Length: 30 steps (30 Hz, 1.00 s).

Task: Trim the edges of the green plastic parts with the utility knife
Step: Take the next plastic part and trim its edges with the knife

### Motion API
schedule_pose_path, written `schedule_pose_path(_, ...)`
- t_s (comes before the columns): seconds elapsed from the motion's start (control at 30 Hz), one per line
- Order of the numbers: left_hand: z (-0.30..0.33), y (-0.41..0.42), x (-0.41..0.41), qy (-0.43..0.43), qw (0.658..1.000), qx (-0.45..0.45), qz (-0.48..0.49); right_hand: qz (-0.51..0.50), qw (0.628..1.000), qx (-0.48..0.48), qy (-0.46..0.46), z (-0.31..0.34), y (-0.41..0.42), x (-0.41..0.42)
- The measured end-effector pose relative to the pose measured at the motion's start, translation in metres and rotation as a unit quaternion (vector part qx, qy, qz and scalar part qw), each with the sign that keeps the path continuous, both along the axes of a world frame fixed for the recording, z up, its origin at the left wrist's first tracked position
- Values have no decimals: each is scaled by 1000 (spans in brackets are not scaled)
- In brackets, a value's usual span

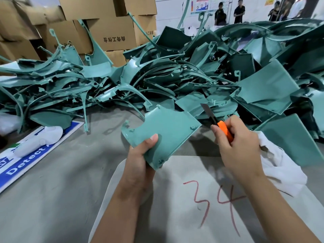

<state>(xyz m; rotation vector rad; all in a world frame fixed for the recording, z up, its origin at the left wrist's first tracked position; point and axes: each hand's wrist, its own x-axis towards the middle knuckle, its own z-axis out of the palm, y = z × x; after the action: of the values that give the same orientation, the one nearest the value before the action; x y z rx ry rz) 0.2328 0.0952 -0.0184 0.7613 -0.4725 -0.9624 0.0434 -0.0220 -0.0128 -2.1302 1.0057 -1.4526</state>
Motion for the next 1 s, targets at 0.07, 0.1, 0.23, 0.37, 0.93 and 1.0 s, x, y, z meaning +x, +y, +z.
schedule_pose_path(0.07, 0, -1, -2, 2, 1000, 15, 20, 33, 999, -12, -32, 4, 7, 2)
schedule_pose_path(0.1, 0, -2, -4, 13, 1000, 12, 24, 62, 997, -31, -35, 6, 13, 4)
schedule_pose_path(0.23, 6, -5, -8, 63, 997, -29, 17, 210, 975, -74, 10, 5, 43, 21)
schedule_pose_path(0.37, 13, -3, -8, 11, 1000, -14, 2, 256, 960, -81, 75, 0, 56, 32)
schedule_pose_path(0.93, 11, 0, 2, 42, 998, -34, 11, 100, 991, -89, 19, 4, 22, 13)
schedule_pose_path(1.0, 11, 1, 3, 43, 999, -27, 4, 57, 995, -82, 13, 3, 16, 9)
